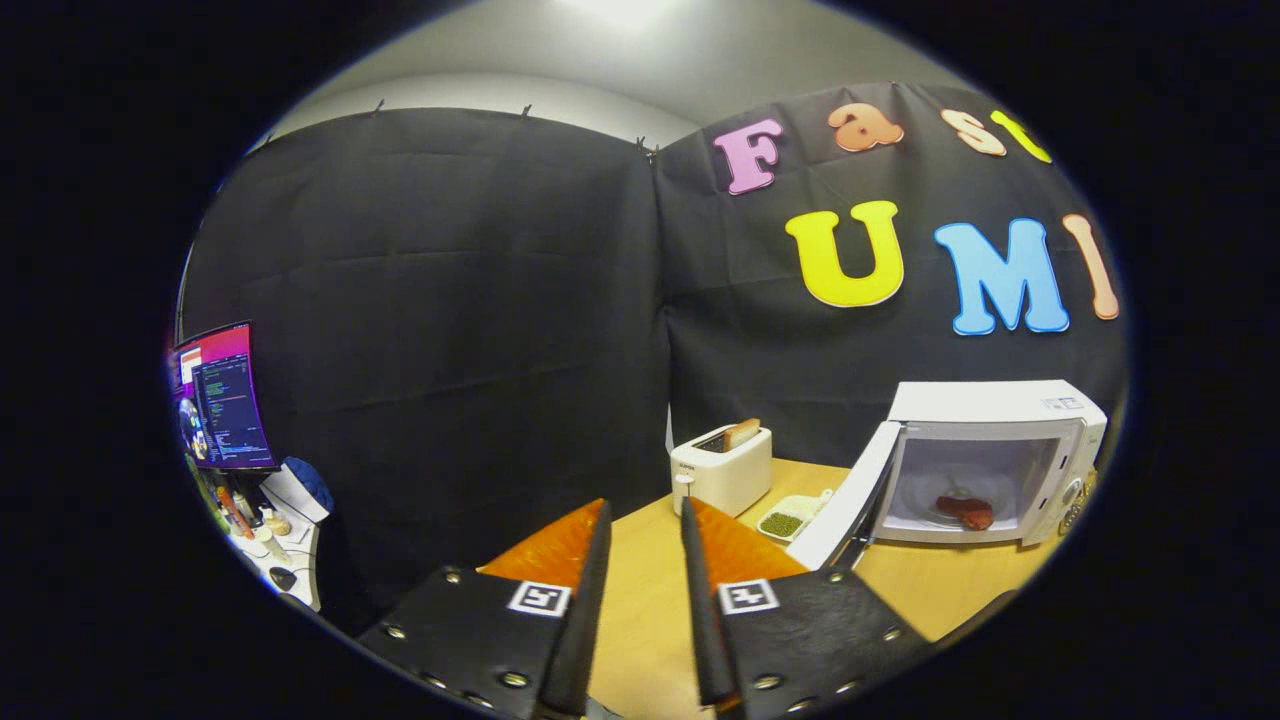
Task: Open the microwave, put the food inside, and close the microwave door.
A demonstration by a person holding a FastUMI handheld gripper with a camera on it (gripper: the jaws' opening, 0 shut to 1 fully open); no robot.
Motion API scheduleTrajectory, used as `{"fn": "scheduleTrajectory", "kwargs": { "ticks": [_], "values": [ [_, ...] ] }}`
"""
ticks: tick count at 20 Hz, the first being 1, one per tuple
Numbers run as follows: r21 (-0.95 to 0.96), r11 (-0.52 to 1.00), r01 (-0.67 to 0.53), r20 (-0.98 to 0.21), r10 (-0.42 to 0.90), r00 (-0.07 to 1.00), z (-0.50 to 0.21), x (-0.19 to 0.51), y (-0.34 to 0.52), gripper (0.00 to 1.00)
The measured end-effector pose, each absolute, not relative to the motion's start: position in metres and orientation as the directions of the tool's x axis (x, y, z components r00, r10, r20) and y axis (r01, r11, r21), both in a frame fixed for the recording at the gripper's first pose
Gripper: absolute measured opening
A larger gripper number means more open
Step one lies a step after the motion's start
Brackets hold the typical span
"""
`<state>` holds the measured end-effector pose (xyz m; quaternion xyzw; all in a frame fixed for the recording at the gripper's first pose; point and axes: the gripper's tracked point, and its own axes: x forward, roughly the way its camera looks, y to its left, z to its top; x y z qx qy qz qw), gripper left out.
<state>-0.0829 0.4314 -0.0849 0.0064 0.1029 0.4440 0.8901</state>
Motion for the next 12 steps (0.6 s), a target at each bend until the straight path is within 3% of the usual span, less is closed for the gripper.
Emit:
{"fn": "scheduleTrajectory", "kwargs": {
  "ticks": [1,5,6,8,12],
  "values": [
    [0.107,0.594,-0.797,-0.2,0.798,0.568,-0.094,-0.089,0.437,0.31],
    [0.129,0.524,-0.842,-0.282,0.833,0.476,-0.127,-0.117,0.454,0.3],
    [0.114,0.552,-0.826,-0.295,0.813,0.503,-0.136,-0.116,0.452,0.3],
    [0.137,0.559,-0.818,-0.314,0.807,0.499,-0.146,-0.112,0.449,0.03],
    [0.136,0.599,-0.789,-0.374,0.769,0.519,-0.171,-0.093,0.444,0.03]
  ]
}}
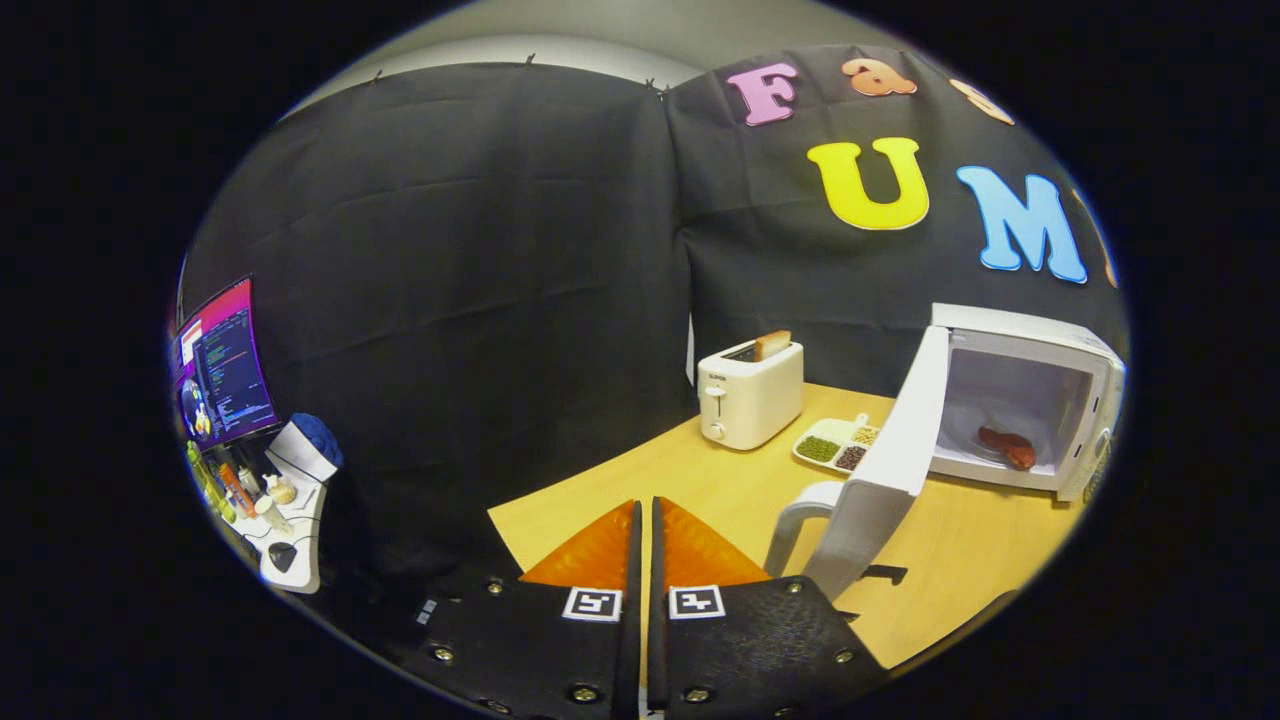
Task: Open the microwave, put the food inside, and close the microwave door.
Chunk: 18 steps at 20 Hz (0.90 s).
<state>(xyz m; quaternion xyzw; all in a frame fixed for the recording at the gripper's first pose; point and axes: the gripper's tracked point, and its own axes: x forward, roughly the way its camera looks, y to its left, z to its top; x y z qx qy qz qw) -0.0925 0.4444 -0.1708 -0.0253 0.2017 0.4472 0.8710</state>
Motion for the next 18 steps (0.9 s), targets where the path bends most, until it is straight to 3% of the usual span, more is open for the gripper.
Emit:
{"fn": "scheduleTrajectory", "kwargs": {
  "ticks": [4,7,18],
  "values": [
    [0.174,0.67,-0.722,-0.411,0.716,0.565,-0.183,-0.063,0.418,0.03],
    [0.271,0.658,-0.702,-0.415,0.738,0.531,-0.183,-0.064,0.407,0.01],
    [0.173,0.688,-0.705,-0.429,0.697,0.575,-0.193,-0.057,0.325,0.0]
  ]
}}
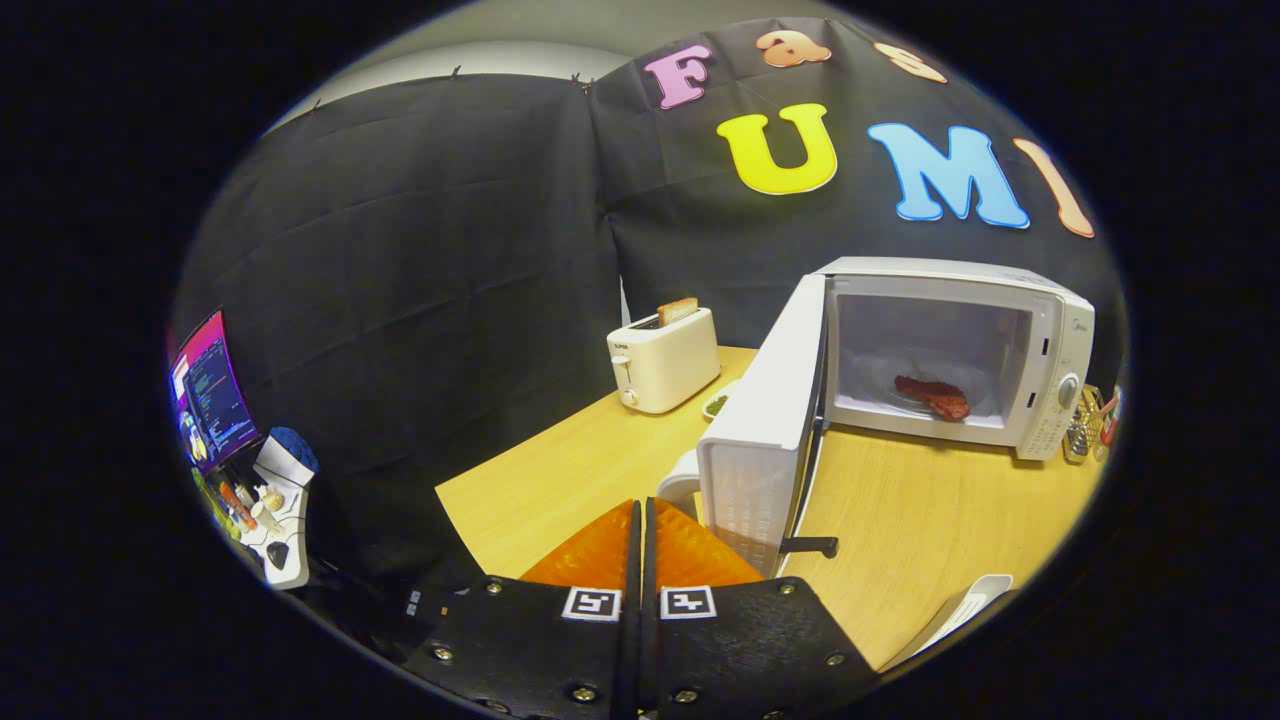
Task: Open the microwave, put the food inside, and close the microwave door.
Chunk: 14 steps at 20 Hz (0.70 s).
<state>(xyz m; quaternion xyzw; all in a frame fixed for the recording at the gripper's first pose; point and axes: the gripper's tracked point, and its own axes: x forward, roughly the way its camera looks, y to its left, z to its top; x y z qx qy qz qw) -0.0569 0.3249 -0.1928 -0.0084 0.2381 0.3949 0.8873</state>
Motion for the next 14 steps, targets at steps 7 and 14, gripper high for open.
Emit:
{"fn": "scheduleTrajectory", "kwargs": {
  "ticks": [7,14],
  "values": [
    [0.12,0.733,-0.67,-0.443,0.643,0.625,-0.193,-0.041,0.267,0.0],
    [0.101,0.842,-0.53,-0.448,0.514,0.732,-0.189,0.011,0.199,0.0]
  ]
}}
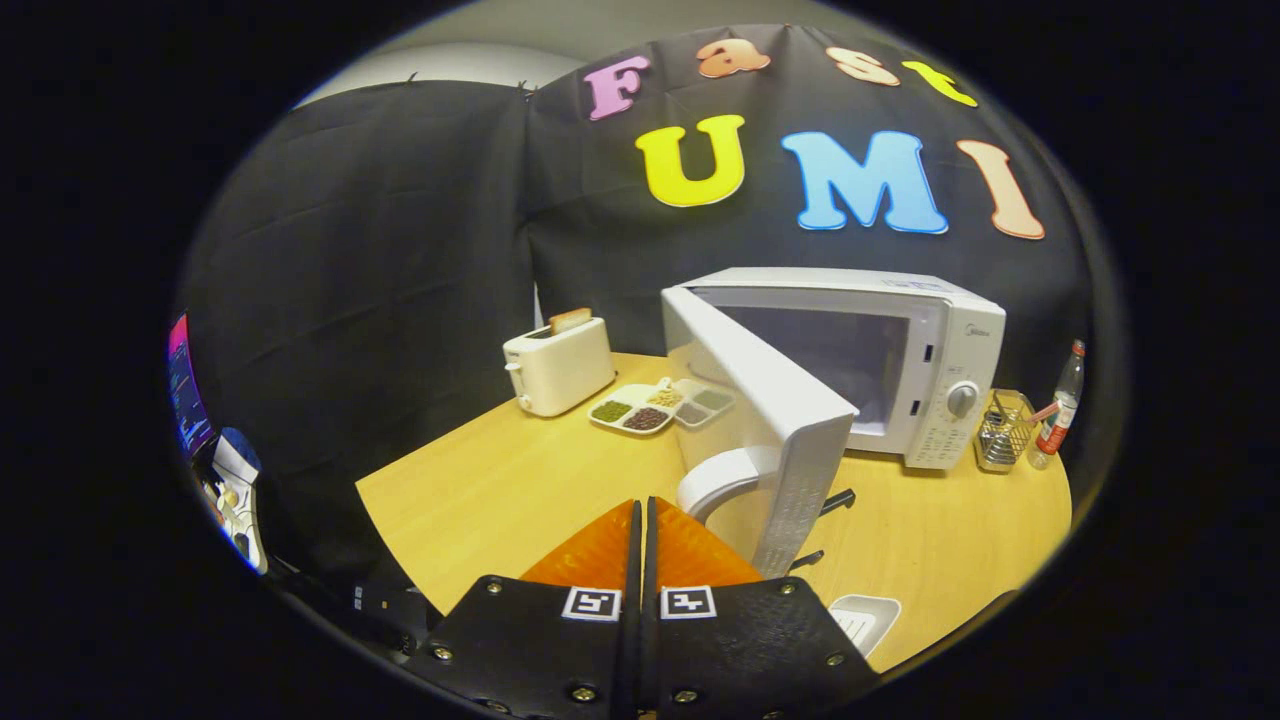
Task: Open the microwave, put the food inside, and close the microwave door.
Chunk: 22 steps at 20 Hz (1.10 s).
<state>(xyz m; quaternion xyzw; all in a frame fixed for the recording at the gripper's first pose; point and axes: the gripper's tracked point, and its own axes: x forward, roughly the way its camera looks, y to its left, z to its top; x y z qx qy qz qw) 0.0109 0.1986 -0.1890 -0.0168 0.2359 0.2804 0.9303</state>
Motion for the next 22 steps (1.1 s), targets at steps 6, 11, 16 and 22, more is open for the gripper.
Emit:
{"fn": "scheduleTrajectory", "kwargs": {
  "ticks": [6,11,16,22],
  "values": [
    [0.071,0.886,-0.458,-0.453,0.438,0.776,-0.189,0.051,0.156,0.01],
    [0.07,0.904,-0.421,-0.468,0.403,0.787,-0.199,0.079,0.13,0.01],
    [0.074,0.918,-0.389,-0.479,0.375,0.793,-0.209,0.108,0.11,0.01],
    [0.086,0.93,-0.358,-0.482,0.353,0.801,-0.219,0.145,0.095,0.0]
  ]
}}
